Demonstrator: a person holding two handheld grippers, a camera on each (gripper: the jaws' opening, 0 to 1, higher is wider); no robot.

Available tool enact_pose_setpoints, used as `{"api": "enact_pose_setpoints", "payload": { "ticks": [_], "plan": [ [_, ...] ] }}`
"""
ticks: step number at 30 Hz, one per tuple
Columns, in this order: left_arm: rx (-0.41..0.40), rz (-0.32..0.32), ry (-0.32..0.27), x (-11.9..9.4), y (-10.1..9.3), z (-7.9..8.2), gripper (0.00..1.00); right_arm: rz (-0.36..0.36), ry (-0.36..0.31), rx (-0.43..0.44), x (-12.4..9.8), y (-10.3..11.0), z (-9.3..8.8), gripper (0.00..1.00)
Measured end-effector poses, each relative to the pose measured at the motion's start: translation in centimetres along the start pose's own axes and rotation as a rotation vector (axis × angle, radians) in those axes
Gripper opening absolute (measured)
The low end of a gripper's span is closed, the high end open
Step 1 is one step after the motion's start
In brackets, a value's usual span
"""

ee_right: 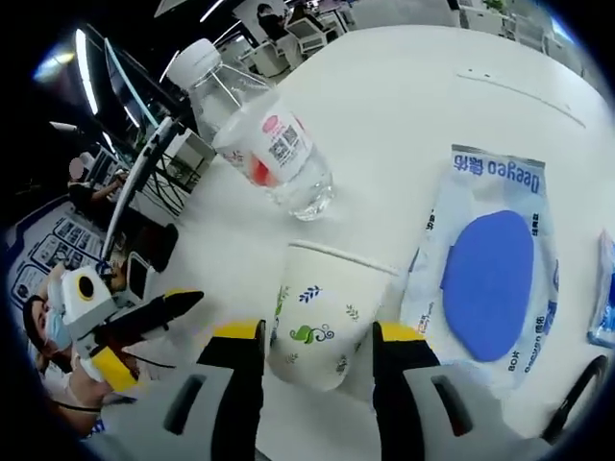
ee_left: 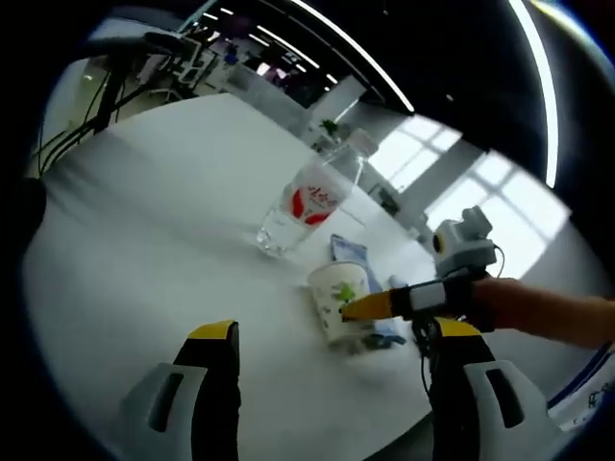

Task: Arrange the tabletop items into an orderly group along one side of the table until the central work area is clear of visible clutter.

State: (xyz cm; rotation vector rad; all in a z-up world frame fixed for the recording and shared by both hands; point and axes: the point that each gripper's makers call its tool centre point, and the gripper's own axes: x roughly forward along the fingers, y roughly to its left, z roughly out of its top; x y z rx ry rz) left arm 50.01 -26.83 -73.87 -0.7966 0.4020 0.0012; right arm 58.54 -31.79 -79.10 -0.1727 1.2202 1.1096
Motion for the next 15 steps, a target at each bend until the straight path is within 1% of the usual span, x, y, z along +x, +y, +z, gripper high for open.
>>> {"api": "enact_pose_setpoints", "payload": {
  "ticks": [5,8,12,15],
  "plan": [
    [-0.009,-0.001,0.002,0.11,0.20,0.16,0.76,0.000,0.010,-0.005,0.06,-0.08,-0.37,0.35],
    [-0.010,-0.001,0.002,0.19,0.39,0.27,0.76,0.010,0.006,0.025,0.08,-0.13,-0.34,0.35],
    [-0.024,-0.006,0.004,0.36,0.65,0.39,0.74,0.016,0.004,0.021,0.04,0.02,-0.41,0.34],
    [-0.026,-0.008,0.010,0.60,0.84,0.34,0.74,0.023,-0.007,0.034,-0.04,0.05,-0.52,0.33]
  ]
}}
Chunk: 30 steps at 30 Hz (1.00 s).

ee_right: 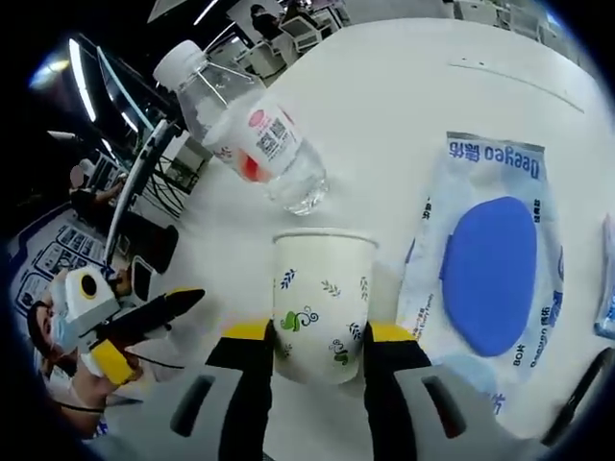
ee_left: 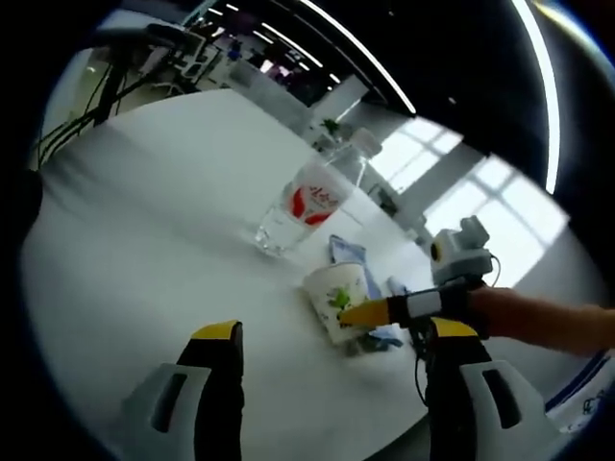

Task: Arrange the tabletop items into an orderly group along one side of the table until the central work area is clear of visible clutter.

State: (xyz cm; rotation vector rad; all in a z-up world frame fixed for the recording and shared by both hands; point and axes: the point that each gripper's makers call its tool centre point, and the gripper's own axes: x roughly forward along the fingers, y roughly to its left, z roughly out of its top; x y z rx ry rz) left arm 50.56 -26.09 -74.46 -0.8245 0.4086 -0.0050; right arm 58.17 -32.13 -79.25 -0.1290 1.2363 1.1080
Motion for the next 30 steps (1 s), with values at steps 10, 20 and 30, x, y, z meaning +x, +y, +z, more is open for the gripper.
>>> {"api": "enact_pose_setpoints", "payload": {
  "ticks": [10,20,30],
  "plan": [
    [0.015,-0.028,0.013,1.0,-1.0,0.7,0.72,0.014,-0.095,-0.064,-1.4,0.5,1.2,0.33],
    [0.053,-0.090,0.043,3.2,-3.8,1.5,0.71,-0.027,-0.244,-0.186,-4.5,0.6,2.4,0.33],
    [0.075,-0.151,0.065,5.2,-6.8,2.0,0.68,-0.078,-0.399,-0.311,-6.6,1.4,3.7,0.33]
  ]
}}
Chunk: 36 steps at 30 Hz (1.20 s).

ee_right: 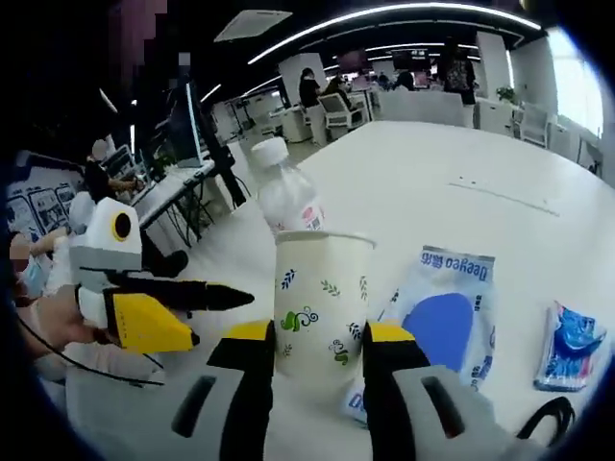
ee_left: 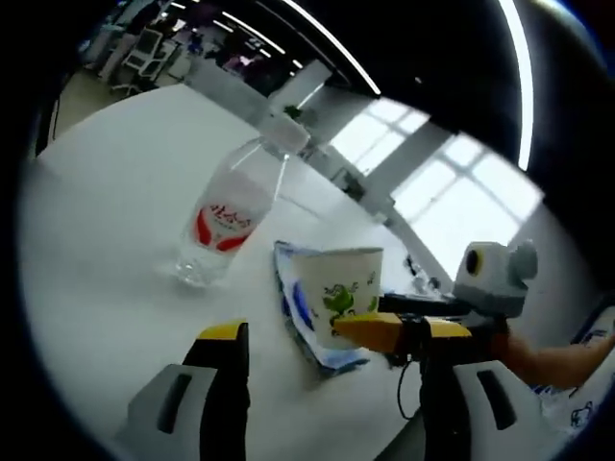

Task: Arrange the tabletop items into an orderly group along one side of the table until the central work area is clear of visible clutter.

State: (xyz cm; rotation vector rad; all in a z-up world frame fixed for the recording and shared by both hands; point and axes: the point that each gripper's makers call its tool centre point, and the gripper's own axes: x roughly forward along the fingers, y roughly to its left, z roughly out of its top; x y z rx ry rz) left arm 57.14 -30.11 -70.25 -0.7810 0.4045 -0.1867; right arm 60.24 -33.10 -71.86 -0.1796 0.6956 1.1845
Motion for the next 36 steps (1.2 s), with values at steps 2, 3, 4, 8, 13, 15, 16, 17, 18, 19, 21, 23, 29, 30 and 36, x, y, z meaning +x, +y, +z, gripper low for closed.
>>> {"api": "enact_pose_setpoints", "payload": {
  "ticks": [2,3,4,8,13,15,16,17,18,19,21,23,29,30,36],
  "plan": [
    [-0.010,-0.012,-0.008,0.4,-0.5,0.4,0.68,0.000,-0.019,-0.014,-0.3,0.4,0.0,0.33],
    [-0.006,-0.020,-0.011,0.6,-0.8,0.6,0.68,0.000,-0.019,-0.013,-0.3,0.4,-0.1,0.33],
    [-0.010,-0.027,-0.010,0.8,-1.0,0.7,0.68,0.003,-0.019,-0.010,-0.3,0.5,-0.2,0.33],
    [-0.011,-0.047,0.003,1.5,-1.7,0.6,0.67,0.006,-0.022,0.004,-0.1,0.4,-0.5,0.33],
    [0.000,-0.056,0.021,2.0,-2.2,0.3,0.65,0.010,-0.042,0.023,-0.5,0.7,-0.3,0.33],
    [0.001,-0.060,0.020,2.1,-2.3,0.3,0.63,0.017,-0.043,0.019,-0.5,0.9,-0.3,0.33],
    [0.002,-0.061,0.019,2.1,-2.3,0.3,0.62,0.018,-0.042,0.013,-0.5,0.9,-0.3,0.33],
    [0.001,-0.061,0.022,2.2,-2.3,0.3,0.62,0.020,-0.048,0.013,-0.6,1.0,-0.2,0.33],
    [0.001,-0.061,0.027,2.3,-2.3,0.3,0.62,0.025,-0.046,0.016,-0.6,1.1,-0.2,0.33],
    [0.003,-0.061,0.033,2.3,-2.3,0.2,0.61,0.032,-0.043,0.028,-0.6,1.3,-0.3,0.33],
    [0.007,-0.062,0.037,2.4,-2.3,0.2,0.59,0.040,-0.052,0.031,-0.7,1.5,-0.1,0.33],
    [0.007,-0.068,0.039,2.4,-2.4,0.2,0.57,0.045,-0.053,0.003,-0.8,2.0,0.0,0.33],
    [0.011,-0.076,0.046,2.7,-2.2,0.3,0.52,0.056,-0.051,-0.007,-0.9,2.6,-0.2,0.33],
    [0.010,-0.077,0.047,2.7,-2.1,0.3,0.50,0.056,-0.050,-0.014,-0.9,2.7,-0.2,0.33],
    [0.022,-0.065,0.052,2.7,-1.8,0.2,0.44,0.052,-0.052,-0.025,-1.0,2.7,-0.4,0.34]
  ]
}}
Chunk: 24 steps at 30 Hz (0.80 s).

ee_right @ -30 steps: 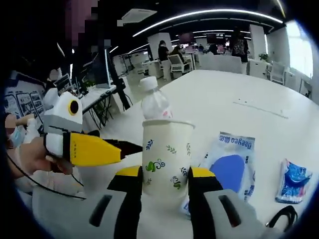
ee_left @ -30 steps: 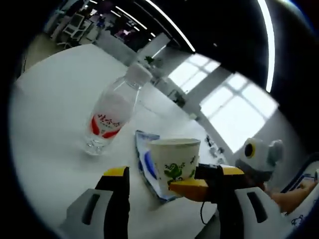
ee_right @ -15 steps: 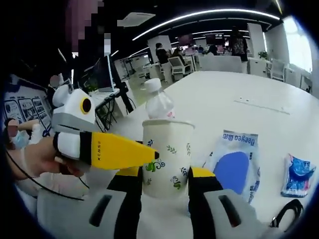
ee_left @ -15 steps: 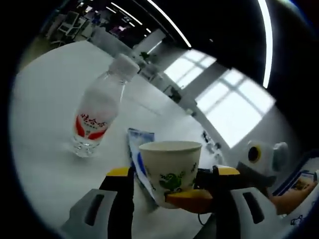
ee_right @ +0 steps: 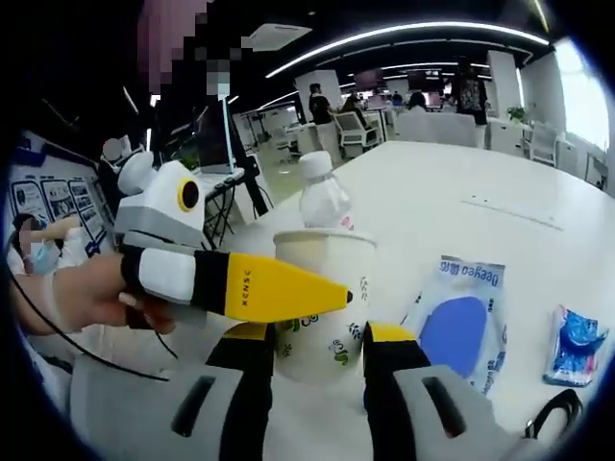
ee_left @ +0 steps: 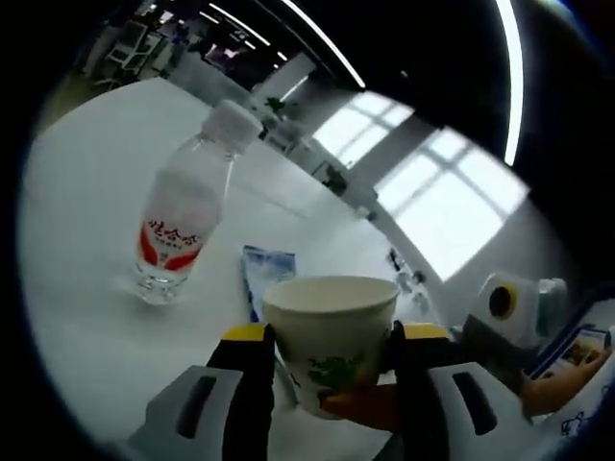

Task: Arrange the tabletop items into an orderly group along one side of the table until the central work area is clear of visible clutter.

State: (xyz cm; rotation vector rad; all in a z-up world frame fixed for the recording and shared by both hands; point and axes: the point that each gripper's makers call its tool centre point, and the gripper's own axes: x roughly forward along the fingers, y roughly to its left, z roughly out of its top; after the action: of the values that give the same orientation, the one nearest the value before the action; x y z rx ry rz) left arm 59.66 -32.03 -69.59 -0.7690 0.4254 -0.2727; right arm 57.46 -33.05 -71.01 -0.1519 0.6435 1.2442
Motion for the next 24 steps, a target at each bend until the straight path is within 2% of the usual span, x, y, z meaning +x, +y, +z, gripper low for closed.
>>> {"api": "enact_pose_setpoints", "payload": {
  "ticks": [15,19,22,24],
  "plan": [
    [0.030,-0.005,0.017,0.1,0.0,-0.4,0.37,0.021,0.016,-0.009,-0.2,0.0,-0.6,0.36],
    [0.073,0.006,0.023,0.1,-0.1,-0.6,0.36,0.033,0.029,-0.002,-0.2,0.0,-0.8,0.36],
    [0.110,0.045,0.015,-0.1,0.7,-0.4,0.35,0.037,0.048,-0.005,-0.3,-0.2,-1.2,0.36],
    [0.120,0.041,0.012,-0.2,0.6,-0.3,0.35,0.046,0.061,0.004,-0.5,-0.3,-1.6,0.37]
  ]
}}
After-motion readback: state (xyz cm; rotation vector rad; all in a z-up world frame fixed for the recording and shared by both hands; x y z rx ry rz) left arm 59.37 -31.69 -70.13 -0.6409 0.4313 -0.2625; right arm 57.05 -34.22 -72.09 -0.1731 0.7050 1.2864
